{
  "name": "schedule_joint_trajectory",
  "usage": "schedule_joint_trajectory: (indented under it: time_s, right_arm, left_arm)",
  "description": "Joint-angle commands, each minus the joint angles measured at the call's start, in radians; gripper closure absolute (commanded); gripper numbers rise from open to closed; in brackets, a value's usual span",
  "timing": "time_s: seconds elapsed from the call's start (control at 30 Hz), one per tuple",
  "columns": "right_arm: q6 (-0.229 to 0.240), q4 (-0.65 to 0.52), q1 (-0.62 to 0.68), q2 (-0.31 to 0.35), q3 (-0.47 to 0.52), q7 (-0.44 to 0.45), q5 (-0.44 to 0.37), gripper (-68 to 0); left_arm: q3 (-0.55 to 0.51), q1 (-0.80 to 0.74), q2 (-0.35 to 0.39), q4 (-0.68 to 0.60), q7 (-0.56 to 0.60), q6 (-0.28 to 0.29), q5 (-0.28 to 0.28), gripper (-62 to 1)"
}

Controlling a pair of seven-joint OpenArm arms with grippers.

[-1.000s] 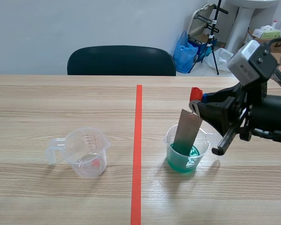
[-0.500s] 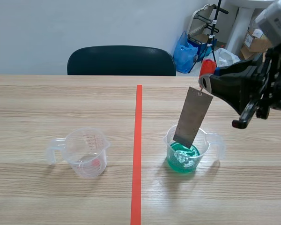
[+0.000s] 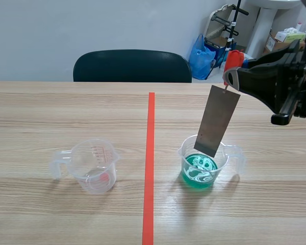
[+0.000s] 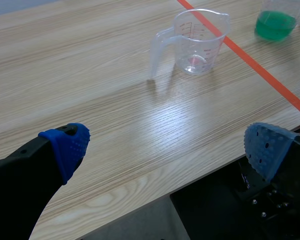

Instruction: Do the redox reaction experiment

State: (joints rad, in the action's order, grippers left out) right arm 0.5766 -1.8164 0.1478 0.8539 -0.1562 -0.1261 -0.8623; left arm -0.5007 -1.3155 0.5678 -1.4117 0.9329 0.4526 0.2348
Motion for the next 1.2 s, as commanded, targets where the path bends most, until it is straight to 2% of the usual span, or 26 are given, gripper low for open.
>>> schedule_joint_trajectory:
  time_s: [0.0, 0.2, 0.43, 1.17]
  right_arm:
    - [-0.003, -0.023, -0.009, 0.022, 0.015, 0.007, -0.023, -0.6]
    - [-0.003, -0.042, -0.009, 0.045, 0.021, -0.004, -0.071, -0.6]
    - [-0.003, -0.076, -0.009, 0.074, 0.021, -0.009, -0.093, -0.6]
    - [-0.003, -0.118, -0.010, 0.074, 0.073, -0.121, -0.169, -0.6]
  left_arm:
    - [0.001, -0.001, -0.007, -0.010, 0.017, 0.002, 0.008, -62.3]
    - [0.001, -0.001, -0.007, -0.010, 0.017, 0.002, 0.008, -62.3]
    - [0.001, -0.001, -0.007, -0.010, 0.017, 0.002, 0.008, -62.3]
    - [0.001, -0.001, -0.007, -0.010, 0.017, 0.002, 0.008, -62.3]
